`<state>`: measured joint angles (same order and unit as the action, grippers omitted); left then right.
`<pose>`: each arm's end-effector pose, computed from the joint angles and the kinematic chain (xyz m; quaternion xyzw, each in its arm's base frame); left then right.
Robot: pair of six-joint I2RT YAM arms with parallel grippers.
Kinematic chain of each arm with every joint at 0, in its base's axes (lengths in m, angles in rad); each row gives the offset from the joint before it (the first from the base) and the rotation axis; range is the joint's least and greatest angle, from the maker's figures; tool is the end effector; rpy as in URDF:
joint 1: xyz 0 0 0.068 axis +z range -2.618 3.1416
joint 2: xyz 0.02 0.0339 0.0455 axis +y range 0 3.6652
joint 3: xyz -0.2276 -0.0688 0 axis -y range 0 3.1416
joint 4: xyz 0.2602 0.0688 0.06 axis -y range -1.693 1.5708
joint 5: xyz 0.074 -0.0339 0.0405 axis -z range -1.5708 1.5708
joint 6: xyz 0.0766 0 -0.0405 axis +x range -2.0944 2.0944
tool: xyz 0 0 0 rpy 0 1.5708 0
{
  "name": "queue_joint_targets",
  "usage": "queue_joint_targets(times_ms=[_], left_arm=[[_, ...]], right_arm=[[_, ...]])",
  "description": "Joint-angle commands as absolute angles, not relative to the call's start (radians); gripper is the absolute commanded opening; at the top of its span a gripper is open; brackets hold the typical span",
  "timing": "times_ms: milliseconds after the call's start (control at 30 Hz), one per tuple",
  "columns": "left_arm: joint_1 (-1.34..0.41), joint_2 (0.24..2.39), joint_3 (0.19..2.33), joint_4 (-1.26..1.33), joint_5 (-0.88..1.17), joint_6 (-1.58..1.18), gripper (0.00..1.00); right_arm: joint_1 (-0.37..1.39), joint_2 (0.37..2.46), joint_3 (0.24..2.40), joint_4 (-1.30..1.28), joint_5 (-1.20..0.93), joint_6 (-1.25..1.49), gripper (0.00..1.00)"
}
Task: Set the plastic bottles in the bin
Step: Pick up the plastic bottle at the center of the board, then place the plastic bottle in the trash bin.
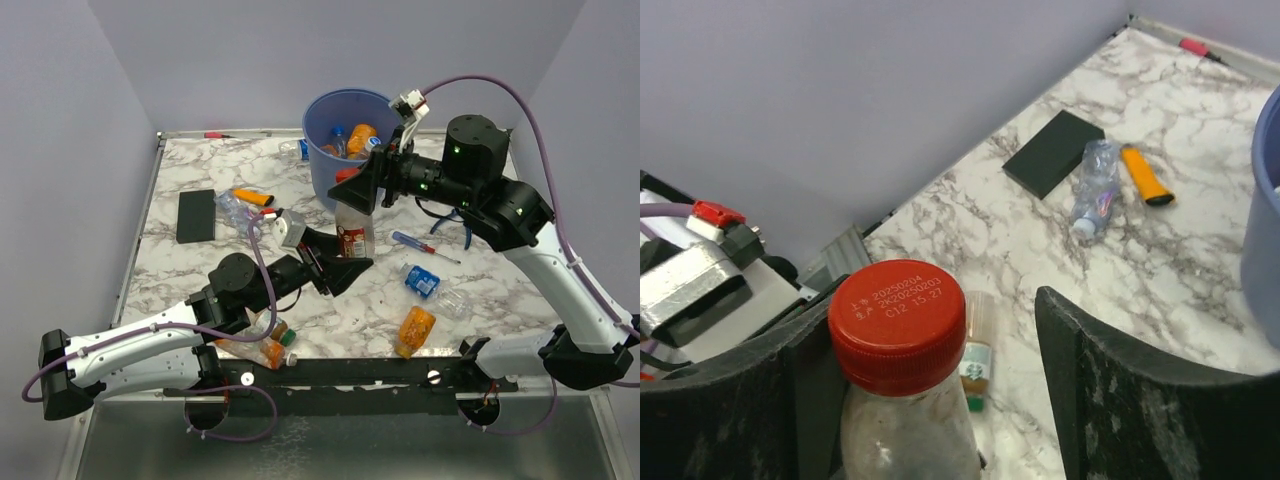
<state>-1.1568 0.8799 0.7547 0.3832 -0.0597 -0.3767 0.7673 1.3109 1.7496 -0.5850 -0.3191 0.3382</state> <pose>0.1193 -0.2601 0.3543 0.2101 0.5732 -0.5363 0.5829 0.2113 0.2372 0.4769 -0.2606 0.7080 0.4411 0.4860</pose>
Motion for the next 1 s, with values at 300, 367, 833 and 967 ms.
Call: queue_joint_targets(times_ms=[300, 367, 833, 967], left_arm=[[-1.159, 0.803, 0.753, 0.324, -0.225, -0.31, 0.99], [-1.16, 0.747, 0.762, 0.282, -0.331, -0.24, 0.99], [-1.159, 0.455, 0.562, 0.201, -0.988, 0.125, 0.99], [-1.16, 0.402, 0.491, 0.214, -1.016, 0.128, 0.99]], right_arm=[[0.769, 1.224, 1.696, -0.443, -0.114, 0.33, 0.18], [0.77, 1.21, 1.668, -0.339, 0.052, 0.307, 0.16], [0.539, 1.513, 1.633, 0.288, 0.505, 0.033, 0.0], [0.488, 1.615, 1.6, 0.43, 0.482, -0.041, 0.0]])
